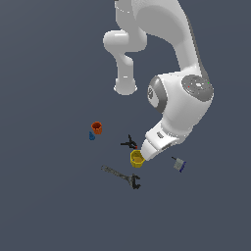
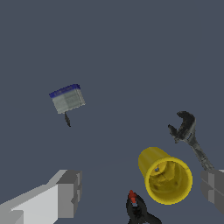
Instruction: Pick up a designated object from a clutter of objects.
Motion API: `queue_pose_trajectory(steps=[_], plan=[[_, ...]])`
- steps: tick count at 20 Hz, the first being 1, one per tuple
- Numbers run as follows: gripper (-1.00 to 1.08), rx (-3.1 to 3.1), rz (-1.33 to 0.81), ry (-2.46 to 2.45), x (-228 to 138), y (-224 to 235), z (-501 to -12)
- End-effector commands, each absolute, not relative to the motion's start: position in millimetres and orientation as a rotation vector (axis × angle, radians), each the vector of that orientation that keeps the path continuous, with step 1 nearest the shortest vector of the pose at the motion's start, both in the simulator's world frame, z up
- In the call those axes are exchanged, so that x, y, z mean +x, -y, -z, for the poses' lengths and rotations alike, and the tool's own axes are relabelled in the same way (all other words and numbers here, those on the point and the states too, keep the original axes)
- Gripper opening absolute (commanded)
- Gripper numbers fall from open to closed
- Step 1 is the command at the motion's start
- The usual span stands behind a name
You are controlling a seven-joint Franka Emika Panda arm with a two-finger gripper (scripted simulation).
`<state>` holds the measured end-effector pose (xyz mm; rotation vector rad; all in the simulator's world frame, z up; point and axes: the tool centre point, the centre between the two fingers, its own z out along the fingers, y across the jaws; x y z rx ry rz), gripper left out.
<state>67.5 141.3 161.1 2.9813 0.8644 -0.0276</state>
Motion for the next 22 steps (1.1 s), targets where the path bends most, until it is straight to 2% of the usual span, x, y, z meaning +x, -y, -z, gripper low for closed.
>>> queue_pose_trajectory(steps=[1,11,22], plan=[[1.00,2.946,0.022,-0.996,70.0,-166.6,-137.7],[1.00,2.842,0.005,-1.323,65.8,-233.2,-75.6],[1.00,2.821,0.003,-1.381,62.8,-245.6,-60.1]])
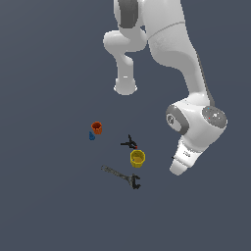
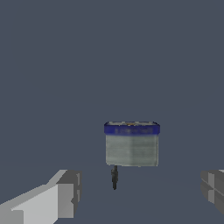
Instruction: Pick up a designated object from a clutter of objects.
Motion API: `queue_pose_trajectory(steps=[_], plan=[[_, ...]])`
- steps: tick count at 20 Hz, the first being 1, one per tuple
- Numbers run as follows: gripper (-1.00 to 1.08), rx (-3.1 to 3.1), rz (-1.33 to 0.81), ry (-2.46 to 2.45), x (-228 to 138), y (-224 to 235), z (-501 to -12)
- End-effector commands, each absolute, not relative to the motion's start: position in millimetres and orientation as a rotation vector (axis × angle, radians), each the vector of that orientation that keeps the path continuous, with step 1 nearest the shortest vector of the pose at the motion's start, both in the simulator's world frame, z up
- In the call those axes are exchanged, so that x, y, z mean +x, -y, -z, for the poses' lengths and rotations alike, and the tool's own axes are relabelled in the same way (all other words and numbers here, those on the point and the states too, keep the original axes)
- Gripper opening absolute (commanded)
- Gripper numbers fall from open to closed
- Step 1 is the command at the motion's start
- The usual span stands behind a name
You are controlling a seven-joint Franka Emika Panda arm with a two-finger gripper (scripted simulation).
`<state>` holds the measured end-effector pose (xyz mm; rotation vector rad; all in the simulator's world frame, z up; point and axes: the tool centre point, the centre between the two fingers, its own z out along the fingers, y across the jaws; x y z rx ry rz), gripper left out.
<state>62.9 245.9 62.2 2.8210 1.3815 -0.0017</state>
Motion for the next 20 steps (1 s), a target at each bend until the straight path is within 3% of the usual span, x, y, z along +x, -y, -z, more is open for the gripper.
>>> queue_pose_trajectory(steps=[1,14,15,20], plan=[[1.00,2.821,0.002,-1.382,62.7,-245.9,-57.5],[1.00,2.818,0.000,-1.388,62.9,-247.0,-12.5],[-1.00,2.818,0.000,-1.388,62.9,-247.0,-12.5],[-1.00,2.818,0.000,-1.388,62.9,-247.0,-12.5]])
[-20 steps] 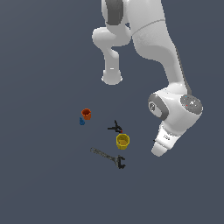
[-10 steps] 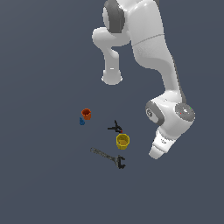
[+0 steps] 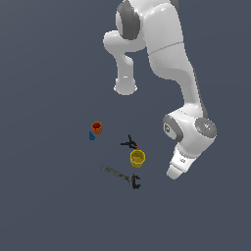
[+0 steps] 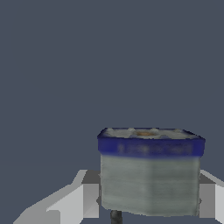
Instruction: Pick up a designated object from a clutter of objects.
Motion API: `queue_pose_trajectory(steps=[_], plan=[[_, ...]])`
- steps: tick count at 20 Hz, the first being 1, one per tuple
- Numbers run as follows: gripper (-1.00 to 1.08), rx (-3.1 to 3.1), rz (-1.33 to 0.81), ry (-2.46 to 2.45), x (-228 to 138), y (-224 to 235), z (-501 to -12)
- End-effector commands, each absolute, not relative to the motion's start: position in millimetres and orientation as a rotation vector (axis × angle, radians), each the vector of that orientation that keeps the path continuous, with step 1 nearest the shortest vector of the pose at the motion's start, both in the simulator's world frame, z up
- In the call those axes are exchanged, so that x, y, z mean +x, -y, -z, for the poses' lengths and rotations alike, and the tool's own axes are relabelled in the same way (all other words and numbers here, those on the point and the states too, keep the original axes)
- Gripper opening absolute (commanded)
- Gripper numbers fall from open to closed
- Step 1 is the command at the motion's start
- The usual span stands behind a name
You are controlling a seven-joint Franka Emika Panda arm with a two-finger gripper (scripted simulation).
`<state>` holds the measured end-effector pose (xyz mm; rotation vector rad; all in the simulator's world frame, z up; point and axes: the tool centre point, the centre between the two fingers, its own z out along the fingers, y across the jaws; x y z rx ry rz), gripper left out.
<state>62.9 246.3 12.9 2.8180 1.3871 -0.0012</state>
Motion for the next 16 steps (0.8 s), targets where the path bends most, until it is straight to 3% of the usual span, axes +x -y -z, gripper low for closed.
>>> queue_pose_trajectory(steps=[1,16], plan=[[-1.00,2.818,0.000,-1.388,62.9,-247.0,-12.5],[-1.00,2.818,0.001,-1.387,55.8,-224.2,-28.4]])
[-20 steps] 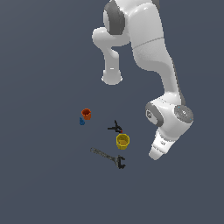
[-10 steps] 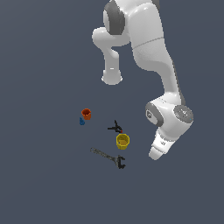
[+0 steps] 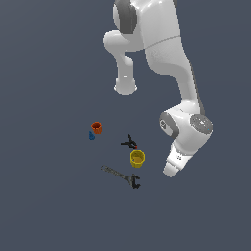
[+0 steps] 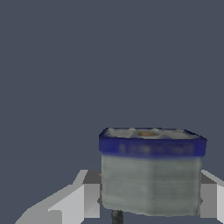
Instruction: Pick up a designated object from a clutter of objects.
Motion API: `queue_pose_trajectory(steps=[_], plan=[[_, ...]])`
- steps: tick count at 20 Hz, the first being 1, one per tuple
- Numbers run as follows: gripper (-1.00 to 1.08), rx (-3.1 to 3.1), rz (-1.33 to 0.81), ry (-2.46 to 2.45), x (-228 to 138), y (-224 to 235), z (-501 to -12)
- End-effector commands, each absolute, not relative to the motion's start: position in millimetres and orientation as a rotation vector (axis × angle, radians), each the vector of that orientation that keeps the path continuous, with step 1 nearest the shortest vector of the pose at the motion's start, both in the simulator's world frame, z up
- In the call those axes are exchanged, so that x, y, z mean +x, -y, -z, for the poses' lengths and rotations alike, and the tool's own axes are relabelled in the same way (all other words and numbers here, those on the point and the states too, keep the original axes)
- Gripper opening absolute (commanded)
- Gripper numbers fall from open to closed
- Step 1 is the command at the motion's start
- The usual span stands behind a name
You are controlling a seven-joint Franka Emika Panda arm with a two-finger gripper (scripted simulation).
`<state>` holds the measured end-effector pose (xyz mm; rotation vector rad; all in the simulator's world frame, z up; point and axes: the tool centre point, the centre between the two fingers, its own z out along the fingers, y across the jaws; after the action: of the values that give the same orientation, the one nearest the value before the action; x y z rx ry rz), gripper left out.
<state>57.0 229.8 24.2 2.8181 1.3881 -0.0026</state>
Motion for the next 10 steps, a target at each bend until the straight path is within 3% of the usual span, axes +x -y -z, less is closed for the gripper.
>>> queue_pose_trajectory(steps=[1,10], plan=[[-1.00,2.818,0.001,-1.386,54.4,-219.7,-31.5],[-1.00,2.817,0.001,-1.386,34.4,-158.2,-75.1]])
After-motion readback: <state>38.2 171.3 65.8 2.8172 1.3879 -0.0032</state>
